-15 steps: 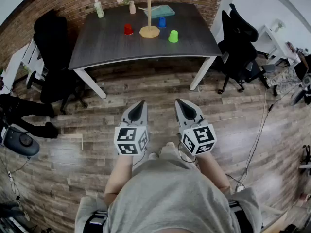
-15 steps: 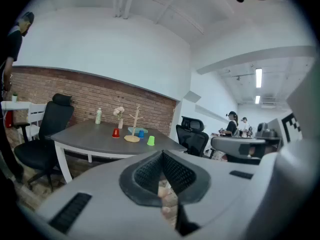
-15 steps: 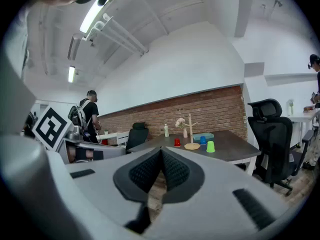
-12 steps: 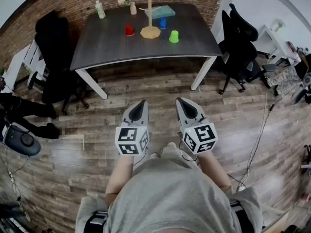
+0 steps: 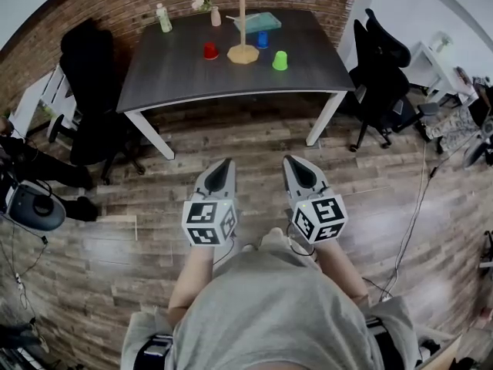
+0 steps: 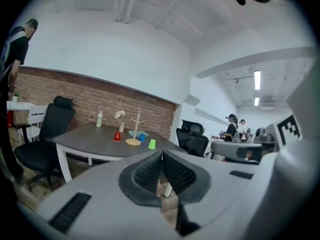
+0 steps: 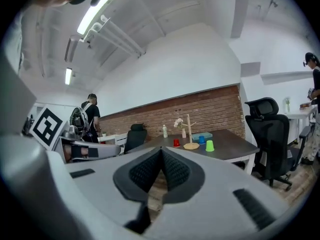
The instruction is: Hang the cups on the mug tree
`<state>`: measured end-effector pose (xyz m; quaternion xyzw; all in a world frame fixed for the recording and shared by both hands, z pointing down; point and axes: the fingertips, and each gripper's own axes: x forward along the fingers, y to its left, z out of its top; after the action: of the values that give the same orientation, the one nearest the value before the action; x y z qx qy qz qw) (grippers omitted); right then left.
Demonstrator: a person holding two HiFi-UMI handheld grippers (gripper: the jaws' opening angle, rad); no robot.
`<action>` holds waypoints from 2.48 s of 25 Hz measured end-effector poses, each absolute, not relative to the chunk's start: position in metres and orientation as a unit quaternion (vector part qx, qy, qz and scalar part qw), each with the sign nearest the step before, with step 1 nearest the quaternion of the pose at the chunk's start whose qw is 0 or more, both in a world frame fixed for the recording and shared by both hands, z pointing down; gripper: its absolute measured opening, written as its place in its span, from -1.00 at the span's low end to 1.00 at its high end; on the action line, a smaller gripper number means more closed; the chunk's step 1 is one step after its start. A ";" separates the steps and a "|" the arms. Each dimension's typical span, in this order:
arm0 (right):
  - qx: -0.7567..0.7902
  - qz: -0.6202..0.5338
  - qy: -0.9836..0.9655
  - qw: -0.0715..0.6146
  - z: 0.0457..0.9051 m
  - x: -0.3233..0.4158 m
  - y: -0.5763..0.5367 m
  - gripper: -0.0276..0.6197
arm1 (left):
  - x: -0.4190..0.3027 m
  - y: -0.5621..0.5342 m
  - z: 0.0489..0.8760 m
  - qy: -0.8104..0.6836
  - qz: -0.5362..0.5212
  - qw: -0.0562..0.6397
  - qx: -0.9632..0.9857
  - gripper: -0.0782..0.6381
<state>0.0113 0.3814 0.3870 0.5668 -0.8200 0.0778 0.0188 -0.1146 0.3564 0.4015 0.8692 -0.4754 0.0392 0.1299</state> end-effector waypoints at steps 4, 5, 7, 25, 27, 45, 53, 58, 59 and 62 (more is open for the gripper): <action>0.574 0.080 -0.814 0.033 0.395 0.008 0.386 -0.91 | -0.121 0.360 0.407 -0.472 0.045 0.130 0.871 -0.75; 0.574 0.081 -0.814 0.035 0.396 0.007 0.387 -0.91 | -0.121 0.361 0.408 -0.471 0.048 0.129 0.871 -0.75; 0.575 0.081 -0.813 0.039 0.397 0.005 0.388 -0.91 | -0.122 0.362 0.409 -0.468 0.052 0.128 0.873 -0.75; 0.577 0.079 -0.812 0.043 0.400 0.009 0.355 -0.65 | -0.129 0.336 0.418 -0.454 0.049 0.133 0.880 -0.36; 0.579 0.081 -0.810 0.041 0.402 0.015 0.343 -0.59 | -0.128 0.326 0.420 -0.454 0.049 0.132 0.880 -0.33; 0.582 0.085 -0.807 0.048 0.405 0.059 0.183 -0.28 | -0.106 0.174 0.426 -0.470 0.054 0.139 0.870 -0.24; 0.571 0.079 -0.816 0.053 0.395 0.075 0.112 -0.28 | -0.091 0.106 0.420 -0.482 0.048 0.145 0.863 -0.20; 0.563 0.081 -0.821 0.054 0.394 0.089 0.069 -0.29 | -0.084 0.066 0.419 -0.495 0.044 0.148 0.855 -0.18; 0.562 0.079 -0.822 0.054 0.394 0.092 0.061 -0.28 | -0.082 0.059 0.420 -0.499 0.042 0.148 0.853 -0.18; 0.557 0.075 -0.826 0.053 0.394 0.102 0.039 -0.29 | -0.076 0.039 0.421 -0.508 0.039 0.148 0.847 -0.17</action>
<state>0.1017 0.0392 0.3937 0.5568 -0.8256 0.0748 0.0528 -0.0765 0.0393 0.4210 0.8474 -0.5084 0.0388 0.1482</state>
